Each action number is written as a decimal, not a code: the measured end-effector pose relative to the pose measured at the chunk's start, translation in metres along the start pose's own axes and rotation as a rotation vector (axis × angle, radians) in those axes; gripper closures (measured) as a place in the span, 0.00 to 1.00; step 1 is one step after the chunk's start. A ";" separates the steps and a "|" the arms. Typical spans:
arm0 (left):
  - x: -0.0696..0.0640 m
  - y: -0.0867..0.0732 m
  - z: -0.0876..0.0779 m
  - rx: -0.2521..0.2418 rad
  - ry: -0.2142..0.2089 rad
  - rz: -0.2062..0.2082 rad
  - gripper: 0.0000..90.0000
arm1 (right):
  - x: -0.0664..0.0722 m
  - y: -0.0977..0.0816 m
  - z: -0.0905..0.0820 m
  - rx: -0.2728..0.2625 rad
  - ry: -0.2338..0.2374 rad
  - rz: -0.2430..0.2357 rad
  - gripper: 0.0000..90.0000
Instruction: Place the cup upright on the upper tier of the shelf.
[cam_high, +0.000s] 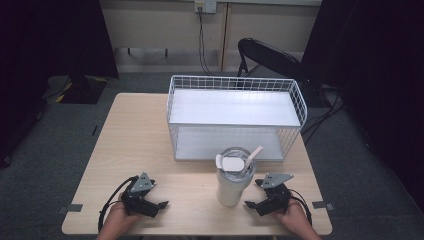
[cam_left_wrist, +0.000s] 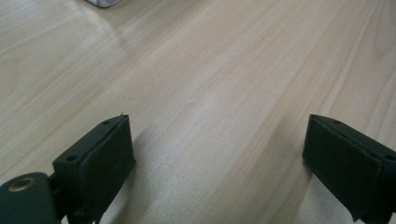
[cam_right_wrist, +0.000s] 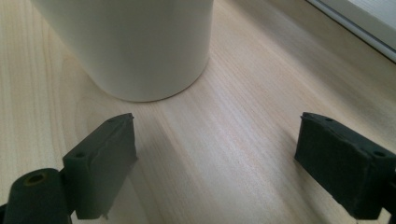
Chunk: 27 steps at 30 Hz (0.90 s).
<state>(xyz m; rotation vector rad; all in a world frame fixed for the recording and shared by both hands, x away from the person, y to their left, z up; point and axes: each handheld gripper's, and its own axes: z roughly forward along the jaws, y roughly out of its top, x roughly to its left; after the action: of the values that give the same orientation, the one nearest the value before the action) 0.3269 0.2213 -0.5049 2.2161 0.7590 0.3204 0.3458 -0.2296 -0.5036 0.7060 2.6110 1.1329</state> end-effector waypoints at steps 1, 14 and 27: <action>0.000 0.000 0.000 -0.001 0.000 0.000 0.09 | 0.000 0.000 0.000 0.000 0.000 0.000 0.13; 0.001 0.000 0.000 0.003 -0.008 0.008 0.08 | 0.009 0.001 -0.002 0.006 -0.016 0.020 0.16; 0.001 0.000 0.000 0.010 -0.021 0.021 0.05 | 0.022 0.024 -0.015 -0.093 0.055 0.018 0.16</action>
<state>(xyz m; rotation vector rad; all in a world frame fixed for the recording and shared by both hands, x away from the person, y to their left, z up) 0.3274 0.2220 -0.5051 2.2346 0.7278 0.3045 0.3302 -0.2136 -0.4759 0.6900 2.5820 1.2876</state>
